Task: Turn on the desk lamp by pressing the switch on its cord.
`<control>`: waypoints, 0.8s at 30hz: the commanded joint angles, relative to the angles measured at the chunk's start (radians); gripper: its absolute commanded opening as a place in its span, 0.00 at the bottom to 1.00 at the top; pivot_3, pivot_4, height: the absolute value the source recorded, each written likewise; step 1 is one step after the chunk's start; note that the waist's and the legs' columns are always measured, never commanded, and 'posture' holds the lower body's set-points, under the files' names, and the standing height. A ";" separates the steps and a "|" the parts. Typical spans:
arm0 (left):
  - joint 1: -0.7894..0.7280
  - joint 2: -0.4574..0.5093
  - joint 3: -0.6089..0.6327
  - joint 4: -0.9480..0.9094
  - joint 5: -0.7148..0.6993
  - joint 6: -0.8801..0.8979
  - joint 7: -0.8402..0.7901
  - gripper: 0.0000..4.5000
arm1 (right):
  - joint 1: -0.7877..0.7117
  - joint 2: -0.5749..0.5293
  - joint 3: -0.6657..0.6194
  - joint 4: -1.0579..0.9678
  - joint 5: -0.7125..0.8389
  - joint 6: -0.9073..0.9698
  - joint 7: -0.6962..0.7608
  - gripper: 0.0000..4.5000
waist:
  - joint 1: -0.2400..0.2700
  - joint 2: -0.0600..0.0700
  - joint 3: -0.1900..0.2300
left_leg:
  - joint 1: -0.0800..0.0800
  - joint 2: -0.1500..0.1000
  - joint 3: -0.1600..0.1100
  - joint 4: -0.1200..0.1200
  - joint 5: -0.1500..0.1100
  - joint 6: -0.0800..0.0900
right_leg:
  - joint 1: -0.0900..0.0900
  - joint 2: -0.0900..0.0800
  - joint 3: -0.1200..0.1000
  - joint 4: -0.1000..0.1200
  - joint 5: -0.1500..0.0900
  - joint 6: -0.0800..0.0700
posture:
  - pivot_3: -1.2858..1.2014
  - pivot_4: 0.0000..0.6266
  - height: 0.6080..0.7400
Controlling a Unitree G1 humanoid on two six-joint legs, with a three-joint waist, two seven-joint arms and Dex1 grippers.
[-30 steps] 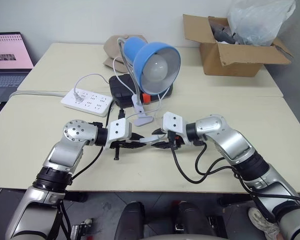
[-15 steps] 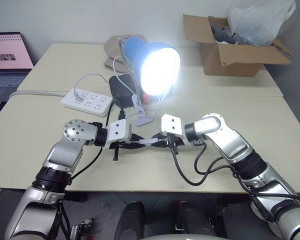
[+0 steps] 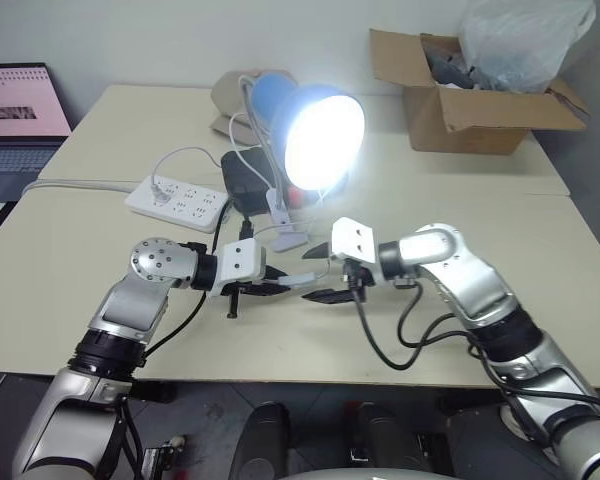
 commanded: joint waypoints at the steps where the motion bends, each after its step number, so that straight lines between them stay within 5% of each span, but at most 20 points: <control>1: -0.051 -0.050 -0.029 0.077 0.050 -0.054 0.050 0.09 | 0.091 -0.094 -0.089 -0.139 0.028 0.049 -0.013 1.00 | 0.003 0.000 0.000 | 0.000 0.000 0.000 0.000 0.000 0.000 | 0.000 0.000 0.000 0.000 0.000 0.000 | 0.52 0.24 1.00; 12: -0.139 -0.156 -0.048 0.260 0.104 -0.103 0.116 0.09 | 0.291 -0.234 -0.232 -0.377 0.100 0.207 -0.097 1.00 | -0.011 0.000 0.000 | 0.000 0.001 0.000 0.001 0.000 0.000 | 0.000 0.001 0.000 0.001 0.000 0.000 | 0.52 0.24 1.00; 24: -0.130 -0.126 0.040 0.119 -0.027 0.030 0.061 0.64 | 0.316 -0.259 -0.241 -0.393 0.112 0.224 -0.149 1.00 | -0.009 0.000 0.000 | -0.001 0.000 -0.001 0.001 0.000 0.000 | 0.000 0.000 0.000 0.000 0.000 0.000 | 0.52 0.24 1.00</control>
